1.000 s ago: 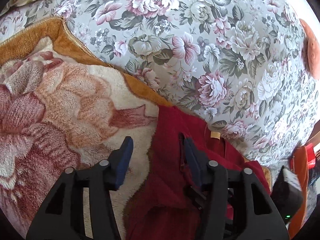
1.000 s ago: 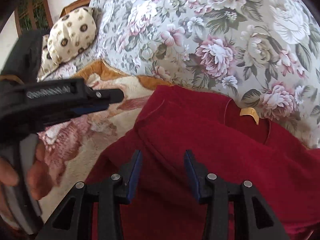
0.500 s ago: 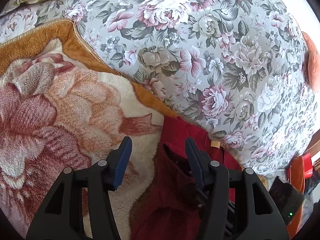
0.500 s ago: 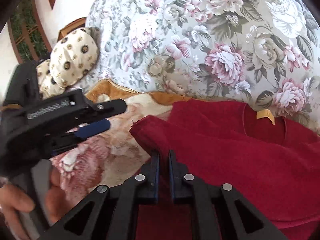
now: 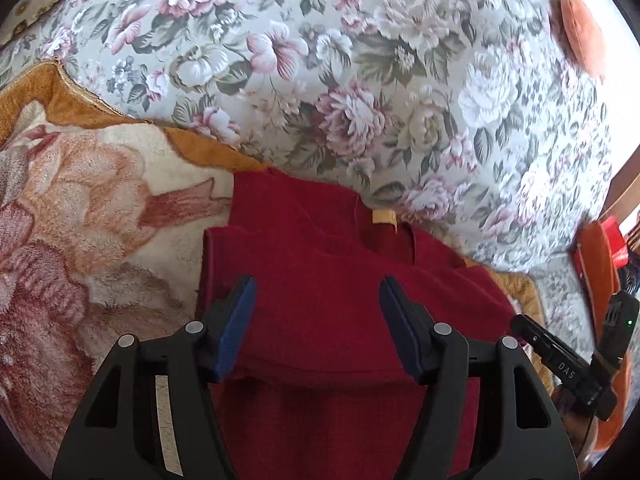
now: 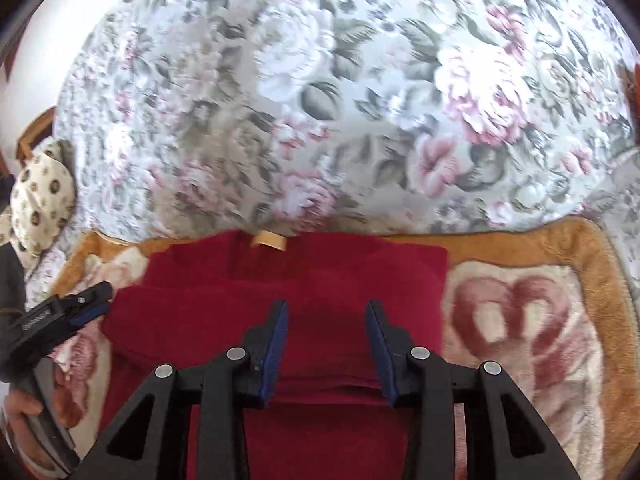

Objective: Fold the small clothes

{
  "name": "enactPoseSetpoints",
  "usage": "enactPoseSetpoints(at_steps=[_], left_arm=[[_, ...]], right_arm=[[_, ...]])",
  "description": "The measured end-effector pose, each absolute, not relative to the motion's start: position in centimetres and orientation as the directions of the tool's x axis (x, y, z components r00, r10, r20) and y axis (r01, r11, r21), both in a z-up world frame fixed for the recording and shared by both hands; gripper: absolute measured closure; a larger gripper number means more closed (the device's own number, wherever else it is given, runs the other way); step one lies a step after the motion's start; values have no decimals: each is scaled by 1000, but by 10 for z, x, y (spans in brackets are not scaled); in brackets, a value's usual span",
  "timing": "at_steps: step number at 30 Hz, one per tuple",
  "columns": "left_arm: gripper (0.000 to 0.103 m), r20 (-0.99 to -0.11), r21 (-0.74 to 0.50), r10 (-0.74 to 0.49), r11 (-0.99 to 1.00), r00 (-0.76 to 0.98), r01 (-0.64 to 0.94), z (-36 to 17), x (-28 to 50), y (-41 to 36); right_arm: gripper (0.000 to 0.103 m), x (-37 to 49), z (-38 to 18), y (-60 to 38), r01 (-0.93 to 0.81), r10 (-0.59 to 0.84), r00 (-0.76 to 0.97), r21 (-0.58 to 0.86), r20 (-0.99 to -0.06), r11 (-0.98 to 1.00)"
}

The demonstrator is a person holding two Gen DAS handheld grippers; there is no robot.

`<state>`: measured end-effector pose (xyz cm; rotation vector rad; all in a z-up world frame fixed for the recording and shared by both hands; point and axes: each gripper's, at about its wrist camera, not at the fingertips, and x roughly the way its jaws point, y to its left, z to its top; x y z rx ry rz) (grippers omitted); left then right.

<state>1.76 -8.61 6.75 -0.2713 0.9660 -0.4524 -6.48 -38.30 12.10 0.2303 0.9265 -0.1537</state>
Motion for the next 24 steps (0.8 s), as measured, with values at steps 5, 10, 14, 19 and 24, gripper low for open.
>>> enactPoseSetpoints(at_steps=[5,10,14,19,24], left_arm=[[39,-808,-271,-368,925,459,265,48,16,-108],[39,-805,-259,-362,927,470,270,52,13,-107],[39,-803,-269,-370,925,467,270,50,15,-106],[39,-770,-350,-440,897,463,270,59,2,-93],[28,-772,-405,-495,867,399,292,72,-40,-72]], right_arm=[[64,-88,84,-379,163,-116,538,-32,-835,986],[64,-97,119,-376,161,-81,599,20,-797,987],[64,-83,85,-385,235,-155,479,-44,-864,971],[64,-111,103,-392,244,-66,520,74,-852,967],[64,-175,131,-392,222,77,547,233,-833,947]])
